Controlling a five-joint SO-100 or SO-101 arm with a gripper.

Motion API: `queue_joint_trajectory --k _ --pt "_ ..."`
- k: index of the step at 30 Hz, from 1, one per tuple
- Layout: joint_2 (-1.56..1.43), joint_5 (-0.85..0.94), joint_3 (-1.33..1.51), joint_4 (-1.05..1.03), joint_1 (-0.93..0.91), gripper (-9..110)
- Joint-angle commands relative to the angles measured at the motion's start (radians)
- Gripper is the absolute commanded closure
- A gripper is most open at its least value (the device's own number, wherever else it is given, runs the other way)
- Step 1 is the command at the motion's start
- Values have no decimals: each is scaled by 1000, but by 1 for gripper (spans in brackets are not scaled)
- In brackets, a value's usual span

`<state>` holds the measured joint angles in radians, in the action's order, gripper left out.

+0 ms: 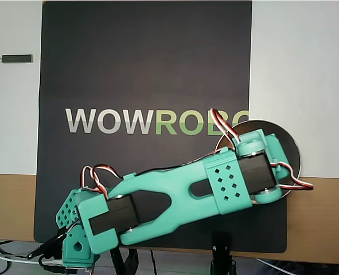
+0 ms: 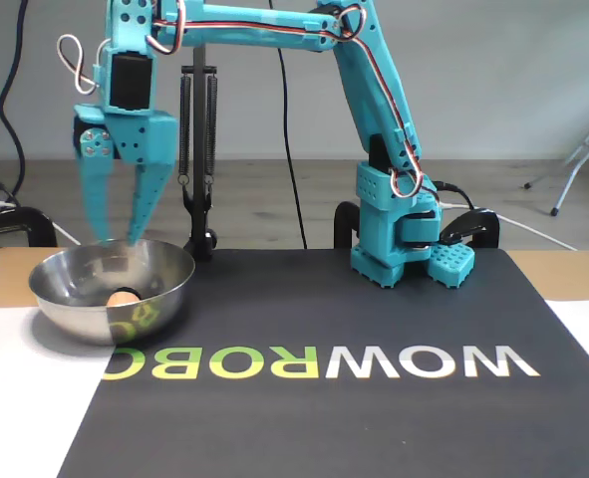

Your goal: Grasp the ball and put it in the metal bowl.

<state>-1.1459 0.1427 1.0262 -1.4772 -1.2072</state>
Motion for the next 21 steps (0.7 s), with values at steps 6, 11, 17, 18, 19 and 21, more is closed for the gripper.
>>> queue_joint_trajectory --k 6,11,17,18,19,21 --pt "-23 -3 -40 -48 -8 102" --pt "-25 -3 -40 -49 3 102" --pt "-86 -3 -3 -49 40 102" --pt "-100 -3 9 -49 51 102" --pt "-115 -3 21 -49 64 102" --pt "-147 -3 51 -49 86 102"
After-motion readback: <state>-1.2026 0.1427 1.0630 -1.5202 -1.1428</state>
